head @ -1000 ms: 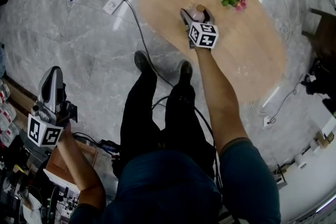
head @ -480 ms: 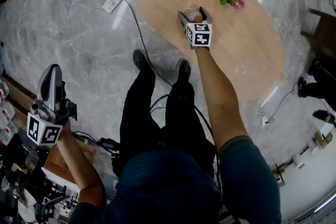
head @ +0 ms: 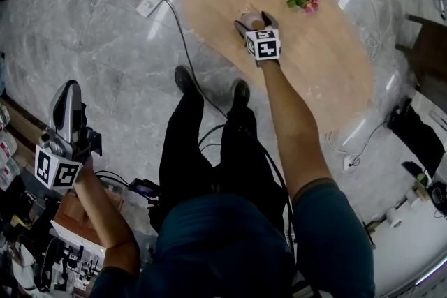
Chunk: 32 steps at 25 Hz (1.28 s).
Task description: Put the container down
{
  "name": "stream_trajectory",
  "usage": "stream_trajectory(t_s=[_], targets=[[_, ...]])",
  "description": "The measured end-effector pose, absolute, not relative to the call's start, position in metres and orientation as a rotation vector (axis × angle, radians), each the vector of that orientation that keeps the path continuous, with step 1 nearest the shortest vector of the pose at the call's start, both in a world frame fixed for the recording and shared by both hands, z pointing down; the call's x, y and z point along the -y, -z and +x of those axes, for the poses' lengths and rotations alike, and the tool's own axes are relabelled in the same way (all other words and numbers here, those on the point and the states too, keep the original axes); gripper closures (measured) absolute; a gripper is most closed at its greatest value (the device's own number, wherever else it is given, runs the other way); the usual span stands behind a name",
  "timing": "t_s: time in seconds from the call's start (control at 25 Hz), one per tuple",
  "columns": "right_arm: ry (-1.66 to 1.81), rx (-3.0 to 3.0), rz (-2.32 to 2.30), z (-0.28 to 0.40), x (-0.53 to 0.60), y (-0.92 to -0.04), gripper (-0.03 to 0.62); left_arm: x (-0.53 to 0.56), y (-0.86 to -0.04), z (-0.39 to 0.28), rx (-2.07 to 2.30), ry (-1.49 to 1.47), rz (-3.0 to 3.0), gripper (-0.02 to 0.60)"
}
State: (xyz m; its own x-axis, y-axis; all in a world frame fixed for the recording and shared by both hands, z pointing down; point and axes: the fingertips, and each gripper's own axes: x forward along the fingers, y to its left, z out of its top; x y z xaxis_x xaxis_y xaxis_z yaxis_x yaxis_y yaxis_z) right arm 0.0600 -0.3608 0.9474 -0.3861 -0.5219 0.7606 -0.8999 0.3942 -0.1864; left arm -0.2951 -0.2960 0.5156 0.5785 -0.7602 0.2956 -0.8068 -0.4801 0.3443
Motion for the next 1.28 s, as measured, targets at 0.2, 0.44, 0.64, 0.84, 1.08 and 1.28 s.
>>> stream_trajectory(t_s=[0.2, 0.44, 0.64, 0.84, 1.08, 1.28], targets=[[-0.779, 2.063, 1.203, 0.061, 0.361, -0.921, 0.18, 0.29, -0.497, -0.296, 1.274, -0.116, 2.375, 0.584], [-0.747, 2.079, 1.213, 0.066, 0.355, -0.866, 0.181, 0.277, -0.451, -0.298, 1.312, -0.062, 2.398, 0.584], [-0.716, 2.116, 1.268, 0.078, 0.364, -0.803, 0.183, 0.268, -0.41, -0.299, 1.354, -0.004, 2.427, 0.584], [-0.7, 2.174, 1.314, 0.086, 0.353, -0.733, 0.19, 0.252, -0.37, -0.296, 1.38, 0.038, 2.45, 0.584], [-0.598, 2.272, 1.355, 0.088, 0.349, -0.632, 0.31, 0.243, -0.323, -0.298, 1.43, 0.094, 2.47, 0.584], [-0.521, 2.358, 1.356, 0.083, 0.332, -0.552, 0.457, 0.23, -0.292, -0.302, 1.472, 0.13, 2.478, 0.584]])
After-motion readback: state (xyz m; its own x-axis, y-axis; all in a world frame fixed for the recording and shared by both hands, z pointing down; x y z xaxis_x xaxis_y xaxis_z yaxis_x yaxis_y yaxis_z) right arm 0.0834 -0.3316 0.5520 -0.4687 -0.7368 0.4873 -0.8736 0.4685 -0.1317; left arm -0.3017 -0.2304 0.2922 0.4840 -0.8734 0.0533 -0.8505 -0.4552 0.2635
